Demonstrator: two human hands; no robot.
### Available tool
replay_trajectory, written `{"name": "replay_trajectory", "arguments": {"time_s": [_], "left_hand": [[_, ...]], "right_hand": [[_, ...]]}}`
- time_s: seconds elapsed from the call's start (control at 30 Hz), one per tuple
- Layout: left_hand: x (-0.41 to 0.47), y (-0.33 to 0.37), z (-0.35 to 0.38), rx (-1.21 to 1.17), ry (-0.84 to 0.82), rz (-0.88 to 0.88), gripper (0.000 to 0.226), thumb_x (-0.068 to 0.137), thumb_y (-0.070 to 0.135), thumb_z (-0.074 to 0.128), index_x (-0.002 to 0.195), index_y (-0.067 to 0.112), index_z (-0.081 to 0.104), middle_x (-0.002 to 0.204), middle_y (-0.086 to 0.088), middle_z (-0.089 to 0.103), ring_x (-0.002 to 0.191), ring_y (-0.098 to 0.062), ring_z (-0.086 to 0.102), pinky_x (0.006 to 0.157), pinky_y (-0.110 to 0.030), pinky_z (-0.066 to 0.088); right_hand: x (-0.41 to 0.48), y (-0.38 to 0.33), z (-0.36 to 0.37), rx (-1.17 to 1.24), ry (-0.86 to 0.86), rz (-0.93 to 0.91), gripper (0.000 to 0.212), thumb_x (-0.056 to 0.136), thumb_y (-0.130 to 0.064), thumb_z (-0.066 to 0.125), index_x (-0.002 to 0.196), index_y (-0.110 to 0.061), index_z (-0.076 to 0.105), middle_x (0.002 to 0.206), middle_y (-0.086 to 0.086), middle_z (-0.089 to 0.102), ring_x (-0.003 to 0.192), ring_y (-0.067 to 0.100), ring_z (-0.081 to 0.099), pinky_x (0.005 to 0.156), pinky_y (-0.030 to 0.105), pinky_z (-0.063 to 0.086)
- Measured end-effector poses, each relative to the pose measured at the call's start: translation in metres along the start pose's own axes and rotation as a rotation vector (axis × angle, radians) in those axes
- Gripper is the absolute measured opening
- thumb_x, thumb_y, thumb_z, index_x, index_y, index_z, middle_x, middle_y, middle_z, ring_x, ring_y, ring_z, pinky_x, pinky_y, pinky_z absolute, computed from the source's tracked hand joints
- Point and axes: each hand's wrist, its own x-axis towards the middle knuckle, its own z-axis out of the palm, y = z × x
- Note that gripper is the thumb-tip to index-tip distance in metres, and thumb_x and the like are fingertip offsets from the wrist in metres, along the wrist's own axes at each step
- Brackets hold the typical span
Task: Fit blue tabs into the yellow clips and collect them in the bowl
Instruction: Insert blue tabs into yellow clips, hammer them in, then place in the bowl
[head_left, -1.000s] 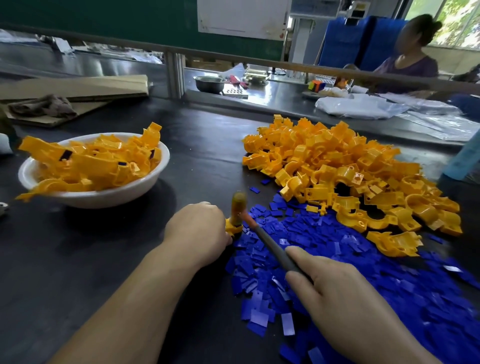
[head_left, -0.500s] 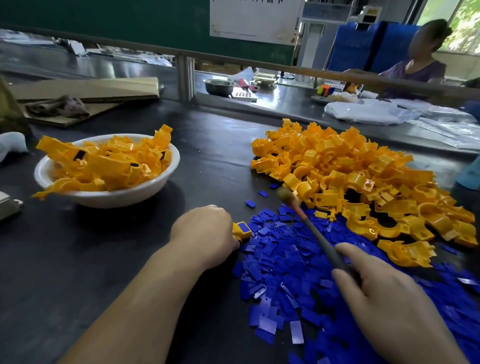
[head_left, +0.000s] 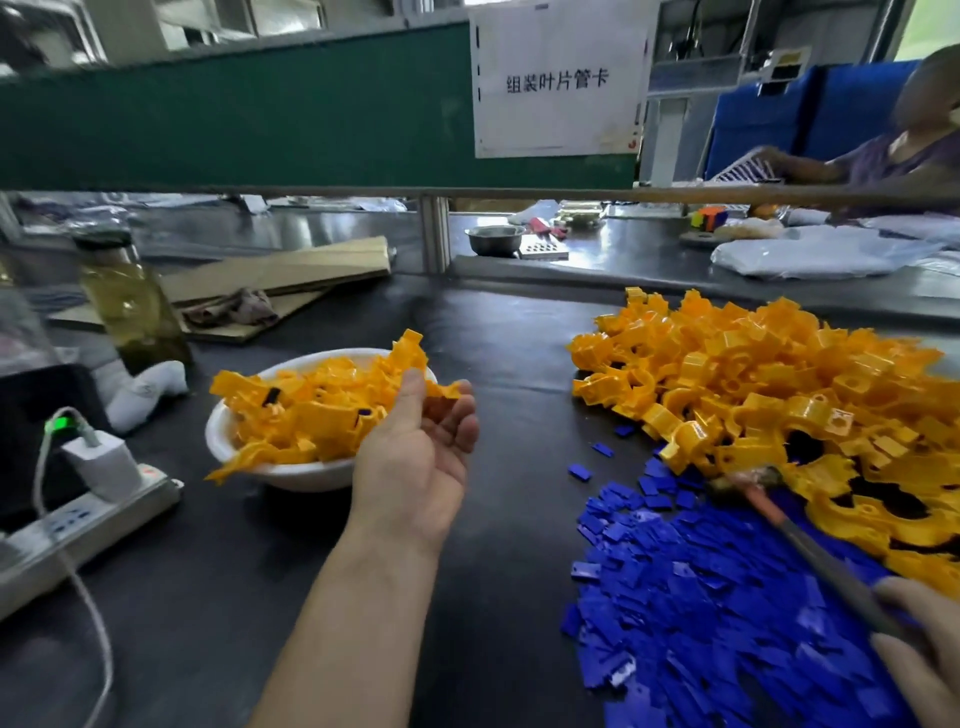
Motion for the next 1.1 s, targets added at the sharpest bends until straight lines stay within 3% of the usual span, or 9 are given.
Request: {"name": "replay_trajectory", "arguments": {"time_s": [0.13,0.23,0.37,0.43,0.53,0.7,0.83,0.93,1.1], "left_hand": [[0.016,0.018,-0.001,-0.192,0.056,-0.025,0.038,0.103,0.035,0.045,0.096,0.001,0.061,0.089,-0.014,0.067,0.055,-0.010,0.067,0.049,-0.017,0.053],[0.032,0.035,0.008,-0.237,0.041,-0.035,0.049,0.104,0.043,0.038,0.107,-0.002,0.056,0.095,-0.015,0.064,0.069,-0.013,0.064,0.050,-0.017,0.054],[0.034,0.045,0.018,-0.241,0.017,-0.060,0.073,0.100,0.058,0.030,0.125,-0.009,0.045,0.103,-0.018,0.064,0.080,-0.020,0.066,0.056,-0.021,0.056],[0.022,0.037,0.018,-0.197,0.000,-0.076,0.069,0.100,0.058,0.031,0.123,-0.005,0.047,0.106,-0.018,0.068,0.076,-0.020,0.071,0.057,-0.022,0.056],[-0.003,0.008,0.013,-0.044,-0.025,-0.148,0.054,0.099,0.054,0.037,0.109,0.006,0.062,0.087,-0.007,0.074,0.061,-0.013,0.071,0.052,-0.021,0.054],[-0.031,-0.034,0.018,0.142,-0.093,-0.278,0.044,0.099,0.047,0.046,0.094,0.011,0.070,0.075,-0.004,0.072,0.057,-0.013,0.067,0.048,-0.024,0.052],[-0.041,-0.057,0.011,0.277,-0.082,-0.302,0.040,0.100,0.042,0.048,0.092,0.010,0.071,0.071,-0.005,0.070,0.054,-0.013,0.063,0.046,-0.023,0.050],[-0.044,-0.066,0.006,0.380,-0.087,-0.316,0.039,0.100,0.039,0.048,0.093,0.009,0.071,0.070,-0.005,0.069,0.052,-0.012,0.061,0.045,-0.023,0.049],[-0.046,-0.069,0.007,0.453,-0.157,-0.297,0.038,0.101,0.038,0.047,0.097,0.007,0.069,0.069,-0.004,0.069,0.052,-0.012,0.060,0.047,-0.024,0.048]], "right_hand": [[-0.001,-0.021,-0.018,0.014,0.124,-0.148,0.063,0.014,0.005,0.093,0.067,-0.016,0.066,0.053,-0.012,0.034,0.041,-0.006,0.024,0.039,0.016,0.036],[-0.002,-0.034,-0.031,-0.062,0.270,-0.239,0.060,0.007,-0.005,0.094,0.059,-0.016,0.066,0.051,-0.014,0.022,0.040,-0.007,0.008,0.051,0.003,0.018],[-0.004,-0.029,-0.032,-0.145,0.287,-0.135,0.050,0.025,-0.013,0.095,0.070,-0.015,0.072,0.050,-0.005,0.047,0.044,0.002,0.038,0.044,0.017,0.037],[-0.004,-0.024,-0.027,-0.209,0.269,-0.007,0.049,0.038,-0.021,0.093,0.082,-0.016,0.073,0.066,0.003,0.062,0.056,0.021,0.057,0.054,0.037,0.052],[0.005,-0.016,-0.033,-0.234,0.282,0.155,0.058,0.051,-0.035,0.087,0.104,-0.020,0.068,0.092,0.009,0.066,0.082,0.032,0.063,0.071,0.047,0.053],[0.038,-0.014,-0.046,-0.308,0.143,0.315,0.078,0.072,-0.072,0.049,0.136,-0.037,0.021,0.140,0.006,0.034,0.127,0.030,0.037,0.092,0.051,0.044],[0.072,0.005,-0.046,-0.246,-0.216,0.435,0.093,0.071,-0.082,0.040,0.146,-0.040,0.004,0.156,0.005,0.002,0.143,0.035,0.004,0.108,0.059,0.023],[0.076,0.010,-0.042,-0.226,-0.376,0.405,0.081,0.078,-0.076,0.041,0.146,-0.040,0.016,0.158,0.006,0.001,0.142,0.038,0.005,0.110,0.059,0.022],[0.051,0.000,-0.044,-0.252,-0.233,0.246,0.059,0.082,-0.067,0.045,0.132,-0.038,0.046,0.147,-0.001,0.033,0.131,0.027,0.035,0.101,0.049,0.041]]}}
